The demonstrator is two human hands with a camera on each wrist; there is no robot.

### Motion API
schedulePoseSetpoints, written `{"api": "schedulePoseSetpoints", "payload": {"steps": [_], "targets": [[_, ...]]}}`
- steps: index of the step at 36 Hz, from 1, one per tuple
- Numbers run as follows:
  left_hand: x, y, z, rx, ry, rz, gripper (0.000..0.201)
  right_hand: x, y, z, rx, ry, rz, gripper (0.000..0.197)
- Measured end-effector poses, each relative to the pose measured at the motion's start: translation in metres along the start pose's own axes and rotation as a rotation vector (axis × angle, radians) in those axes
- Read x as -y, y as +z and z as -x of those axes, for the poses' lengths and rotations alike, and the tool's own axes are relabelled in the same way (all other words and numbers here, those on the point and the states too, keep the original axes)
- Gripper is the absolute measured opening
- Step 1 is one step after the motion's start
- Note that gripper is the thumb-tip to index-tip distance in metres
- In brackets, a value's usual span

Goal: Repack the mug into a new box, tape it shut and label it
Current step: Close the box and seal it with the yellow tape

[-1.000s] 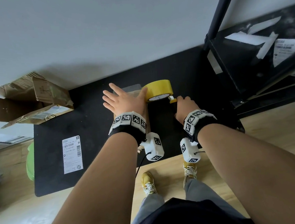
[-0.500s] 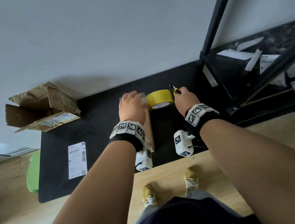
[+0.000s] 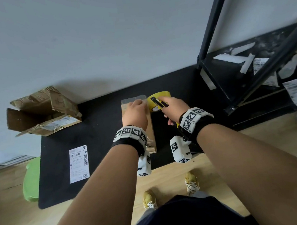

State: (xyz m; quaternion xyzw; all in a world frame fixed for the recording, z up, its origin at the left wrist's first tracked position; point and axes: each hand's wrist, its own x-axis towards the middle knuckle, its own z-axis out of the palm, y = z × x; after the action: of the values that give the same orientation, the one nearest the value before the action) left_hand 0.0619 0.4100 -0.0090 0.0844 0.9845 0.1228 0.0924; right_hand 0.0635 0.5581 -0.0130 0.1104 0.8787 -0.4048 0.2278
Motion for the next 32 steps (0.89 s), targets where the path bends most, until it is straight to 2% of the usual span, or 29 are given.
{"api": "schedulePoseSetpoints", "payload": {"steps": [7, 16, 19, 23, 29, 32], "targets": [[0.002, -0.002, 0.000, 0.017, 0.021, 0.007, 0.056, 0.008, 0.005, -0.004, 0.079, 0.066, 0.061, 0.071], [0.005, 0.000, -0.001, 0.007, 0.038, 0.016, 0.052, 0.015, 0.010, -0.016, 0.194, 0.125, 0.037, 0.064], [0.006, -0.002, -0.001, 0.014, 0.036, 0.015, 0.048, 0.016, 0.014, -0.017, 0.188, 0.159, 0.058, 0.056], [0.006, -0.003, 0.000, 0.001, 0.035, 0.028, 0.046, 0.011, 0.013, -0.019, 0.162, 0.126, 0.122, 0.061], [0.003, -0.003, -0.001, -0.014, 0.012, 0.049, 0.045, 0.013, 0.000, -0.019, 0.157, 0.117, 0.089, 0.068], [0.002, -0.003, -0.001, -0.022, 0.003, 0.050, 0.044, 0.013, -0.010, -0.014, 0.148, 0.136, 0.050, 0.059]]}}
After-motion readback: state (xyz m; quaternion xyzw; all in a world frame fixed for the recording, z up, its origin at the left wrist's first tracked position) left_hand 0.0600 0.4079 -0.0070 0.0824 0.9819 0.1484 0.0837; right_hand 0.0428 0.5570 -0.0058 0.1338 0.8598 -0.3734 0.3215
